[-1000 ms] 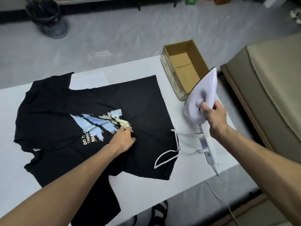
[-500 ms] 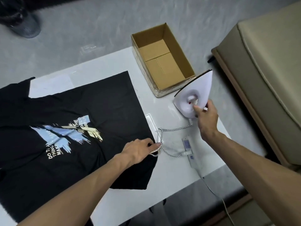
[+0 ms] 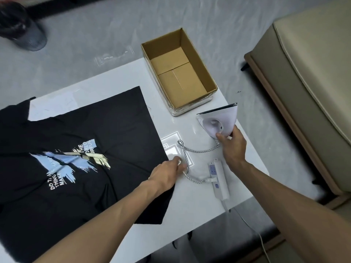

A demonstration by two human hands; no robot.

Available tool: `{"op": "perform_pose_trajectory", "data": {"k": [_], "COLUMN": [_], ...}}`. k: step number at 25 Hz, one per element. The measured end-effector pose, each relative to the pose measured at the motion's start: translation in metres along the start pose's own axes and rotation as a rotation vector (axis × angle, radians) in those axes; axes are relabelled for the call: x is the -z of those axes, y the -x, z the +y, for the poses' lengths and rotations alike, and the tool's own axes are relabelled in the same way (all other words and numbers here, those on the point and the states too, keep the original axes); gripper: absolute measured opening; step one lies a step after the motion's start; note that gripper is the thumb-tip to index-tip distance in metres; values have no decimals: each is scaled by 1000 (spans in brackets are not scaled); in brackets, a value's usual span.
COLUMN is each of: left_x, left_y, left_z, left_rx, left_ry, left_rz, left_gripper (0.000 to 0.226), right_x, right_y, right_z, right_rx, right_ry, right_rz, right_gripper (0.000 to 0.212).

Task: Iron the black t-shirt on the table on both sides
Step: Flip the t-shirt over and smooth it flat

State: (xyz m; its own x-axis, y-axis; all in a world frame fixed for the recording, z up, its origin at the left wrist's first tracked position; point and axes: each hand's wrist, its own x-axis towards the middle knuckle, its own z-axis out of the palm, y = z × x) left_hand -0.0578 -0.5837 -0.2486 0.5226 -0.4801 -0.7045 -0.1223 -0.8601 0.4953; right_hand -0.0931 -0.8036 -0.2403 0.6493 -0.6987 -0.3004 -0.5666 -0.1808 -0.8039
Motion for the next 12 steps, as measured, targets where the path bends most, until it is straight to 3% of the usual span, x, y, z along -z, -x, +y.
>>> {"op": "perform_pose_trajectory", "data": {"k": [7, 9, 12], "left_x": [5, 13, 28], "left_y": [-23, -15, 6], "left_z": [17, 5, -19], "left_rx": [31, 57, 64], "left_ry": [75, 195, 364], "left_rz": [50, 79, 172], "left_gripper": [48, 56, 46], "right_x": [-4, -6, -20], "right_y": [-5, -1, 29], "right_z": [1, 0, -14], "right_rx": [-80, -184, -386], "right_ry": [90, 78, 58], "right_rz": [5, 41, 171], "right_gripper": [21, 38, 60]}}
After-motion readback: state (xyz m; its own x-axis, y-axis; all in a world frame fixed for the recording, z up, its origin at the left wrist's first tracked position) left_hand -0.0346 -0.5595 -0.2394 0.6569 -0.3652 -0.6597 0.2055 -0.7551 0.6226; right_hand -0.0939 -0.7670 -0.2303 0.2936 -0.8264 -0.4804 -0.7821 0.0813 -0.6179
